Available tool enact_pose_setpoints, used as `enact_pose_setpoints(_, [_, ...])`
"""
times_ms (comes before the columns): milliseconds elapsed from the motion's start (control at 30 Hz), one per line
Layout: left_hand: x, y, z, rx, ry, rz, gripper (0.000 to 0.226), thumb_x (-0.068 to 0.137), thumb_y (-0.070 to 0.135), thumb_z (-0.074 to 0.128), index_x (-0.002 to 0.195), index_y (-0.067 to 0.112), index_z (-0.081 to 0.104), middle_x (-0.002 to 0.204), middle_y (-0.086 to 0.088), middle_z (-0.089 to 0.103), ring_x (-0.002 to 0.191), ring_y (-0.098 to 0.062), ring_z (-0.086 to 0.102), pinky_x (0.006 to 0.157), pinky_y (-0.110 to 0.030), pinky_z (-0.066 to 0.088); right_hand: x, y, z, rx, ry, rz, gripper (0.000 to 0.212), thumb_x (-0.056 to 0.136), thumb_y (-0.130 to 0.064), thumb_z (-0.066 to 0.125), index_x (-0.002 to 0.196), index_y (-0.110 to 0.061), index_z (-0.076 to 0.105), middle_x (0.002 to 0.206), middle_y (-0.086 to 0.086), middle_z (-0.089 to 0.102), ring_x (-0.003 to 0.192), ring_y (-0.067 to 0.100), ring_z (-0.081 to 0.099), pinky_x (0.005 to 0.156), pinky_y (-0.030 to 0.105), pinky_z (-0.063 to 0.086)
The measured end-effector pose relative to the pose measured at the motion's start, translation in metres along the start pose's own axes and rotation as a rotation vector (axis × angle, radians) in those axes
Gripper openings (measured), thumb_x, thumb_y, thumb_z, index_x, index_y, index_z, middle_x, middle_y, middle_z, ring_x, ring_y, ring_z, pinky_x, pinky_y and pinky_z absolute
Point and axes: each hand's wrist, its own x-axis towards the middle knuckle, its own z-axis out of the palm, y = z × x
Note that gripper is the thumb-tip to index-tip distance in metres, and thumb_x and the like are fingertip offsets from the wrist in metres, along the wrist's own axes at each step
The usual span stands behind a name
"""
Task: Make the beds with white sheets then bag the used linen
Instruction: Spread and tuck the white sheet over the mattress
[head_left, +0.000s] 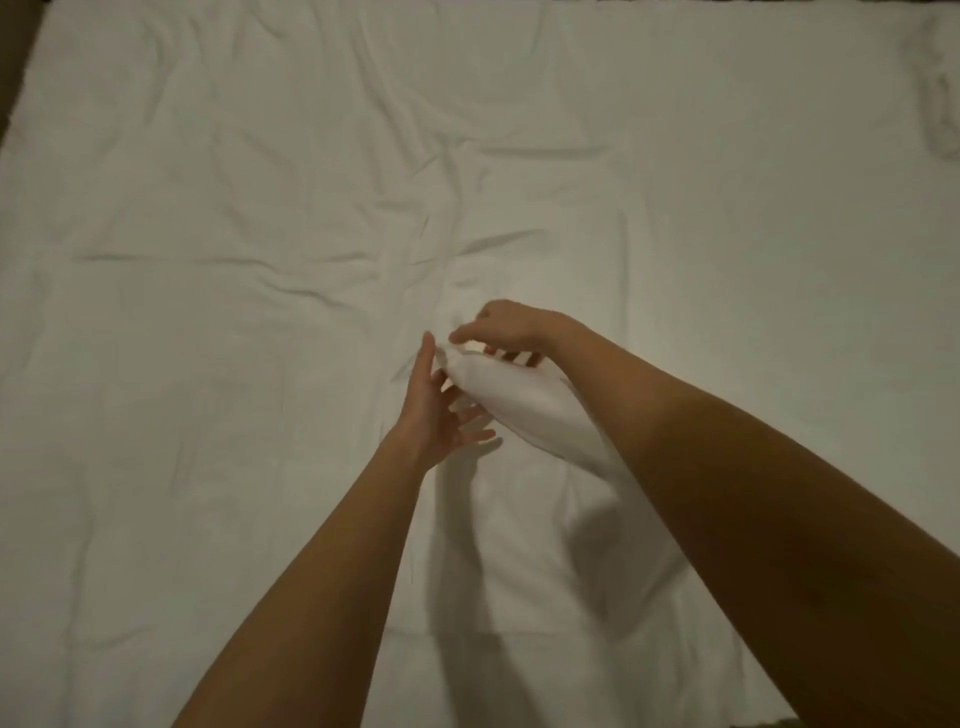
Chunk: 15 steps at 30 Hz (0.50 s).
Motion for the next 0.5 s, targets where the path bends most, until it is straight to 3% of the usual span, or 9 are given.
enact_pose_setpoints(67, [0.004, -0.003, -0.011, 0.015, 0.028, -0.037, 0.072, 0.085, 0.074, 0.040, 0.122, 0.016, 0.062, 0.100, -0.006, 0.068, 0.085, -0.028, 0.066, 0.088, -0.053, 0.051, 0.000, 0.017, 0.007, -0.088, -0.140, 0.119, 0.061, 0.083, -0.062, 0.059, 0.125, -0.018, 0.054, 0.116, 0.002, 0.058, 0.100, 0.023, 0.057, 0.076, 0.034, 0.045])
enact_pose_setpoints(133, [0.007, -0.002, -0.013, 0.096, 0.049, -0.087, 0.058, 0.086, 0.066, 0.049, 0.105, 0.013, 0.066, 0.078, -0.005, 0.069, 0.070, -0.023, 0.065, 0.074, -0.043, 0.055, -0.002, 0.036, 0.014, -0.097, -0.258, 0.228, 0.079, 0.072, -0.072, 0.063, 0.131, -0.021, 0.051, 0.117, 0.002, 0.056, 0.104, 0.025, 0.057, 0.085, 0.037, 0.050])
enact_pose_setpoints(167, [0.008, -0.001, -0.011, 0.165, 0.053, -0.107, 0.050, 0.087, 0.058, 0.055, 0.102, 0.012, 0.066, 0.080, -0.007, 0.070, 0.072, -0.023, 0.067, 0.069, -0.039, 0.056, -0.003, 0.044, 0.019, -0.081, -0.290, 0.253, 0.083, 0.069, -0.073, 0.065, 0.133, -0.021, 0.050, 0.119, 0.002, 0.057, 0.104, 0.025, 0.058, 0.085, 0.037, 0.052])
enact_pose_setpoints(233, [0.013, 0.000, -0.012, 0.339, 0.097, -0.126, 0.042, 0.087, 0.032, 0.067, 0.117, 0.003, 0.063, 0.106, -0.016, 0.070, 0.092, -0.028, 0.067, 0.075, -0.038, 0.056, -0.008, 0.054, 0.027, -0.047, -0.290, 0.235, 0.077, 0.072, -0.066, 0.068, 0.133, -0.023, 0.050, 0.121, 0.002, 0.057, 0.102, 0.023, 0.060, 0.077, 0.033, 0.054])
enact_pose_setpoints(333, [0.014, 0.004, -0.022, 0.514, 0.129, -0.023, 0.043, 0.085, 0.000, 0.065, 0.127, -0.004, 0.056, 0.119, -0.018, 0.064, 0.099, -0.028, 0.064, 0.078, -0.035, 0.054, -0.017, 0.061, 0.034, 0.073, -0.229, 0.170, 0.057, 0.080, -0.051, 0.069, 0.127, -0.023, 0.055, 0.116, 0.001, 0.060, 0.093, 0.019, 0.063, 0.075, 0.030, 0.056])
enact_pose_setpoints(433, [0.003, 0.018, -0.042, 0.464, 0.069, 0.099, 0.040, 0.087, 0.001, 0.065, 0.125, 0.002, 0.057, 0.118, -0.014, 0.066, 0.097, -0.024, 0.066, 0.086, -0.036, 0.052, -0.024, 0.073, 0.035, 0.341, -0.098, 0.105, 0.036, 0.088, -0.041, 0.063, 0.113, -0.015, 0.064, 0.099, 0.001, 0.067, 0.081, 0.015, 0.065, 0.074, 0.029, 0.052])
enact_pose_setpoints(500, [0.000, 0.021, -0.068, 0.451, 0.116, 0.128, 0.040, 0.087, 0.010, 0.067, 0.126, 0.005, 0.057, 0.119, -0.013, 0.066, 0.090, -0.022, 0.066, 0.079, -0.035, 0.053, -0.026, 0.089, 0.039, 0.448, 0.061, 0.101, 0.024, 0.090, -0.035, 0.061, 0.098, -0.013, 0.067, 0.087, 0.000, 0.067, 0.075, 0.014, 0.062, 0.069, 0.027, 0.048])
